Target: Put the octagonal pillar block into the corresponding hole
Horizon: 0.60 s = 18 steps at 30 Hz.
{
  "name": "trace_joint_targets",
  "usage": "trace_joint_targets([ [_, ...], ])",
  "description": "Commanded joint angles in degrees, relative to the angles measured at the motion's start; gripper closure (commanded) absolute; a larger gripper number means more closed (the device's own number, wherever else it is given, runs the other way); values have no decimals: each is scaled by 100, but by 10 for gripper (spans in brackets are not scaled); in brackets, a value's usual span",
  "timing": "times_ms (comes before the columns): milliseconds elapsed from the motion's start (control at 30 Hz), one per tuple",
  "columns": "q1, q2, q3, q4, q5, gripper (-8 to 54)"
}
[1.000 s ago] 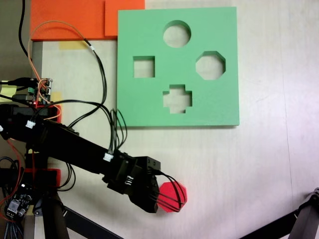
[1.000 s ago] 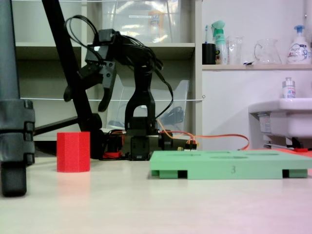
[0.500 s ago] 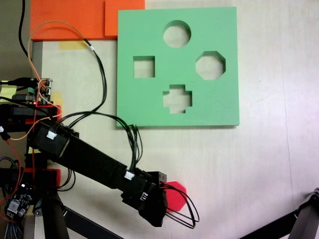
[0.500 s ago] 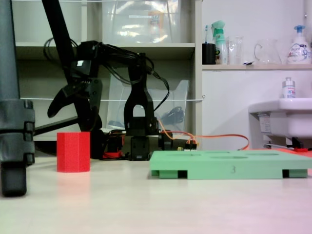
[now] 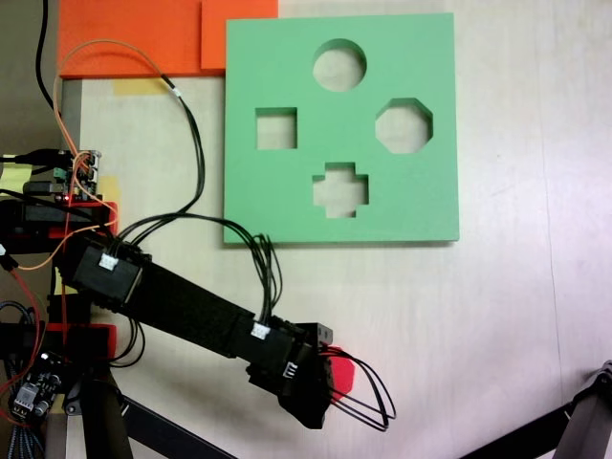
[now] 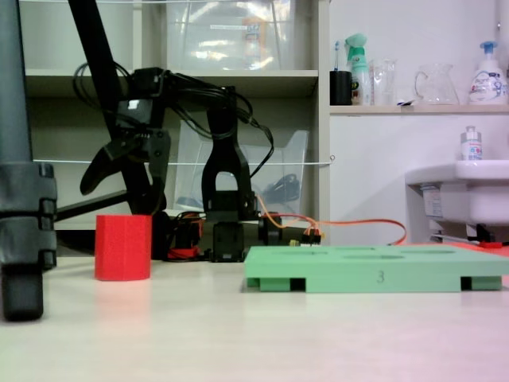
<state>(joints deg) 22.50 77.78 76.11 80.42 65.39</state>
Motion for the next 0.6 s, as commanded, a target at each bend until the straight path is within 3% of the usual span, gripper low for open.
trace_joint_targets([
  [0, -26, 97, -237, 9, 176, -63],
  [300, -105, 378, -281, 9, 984, -48],
  [567, -308, 466, -281, 123, 888, -35],
])
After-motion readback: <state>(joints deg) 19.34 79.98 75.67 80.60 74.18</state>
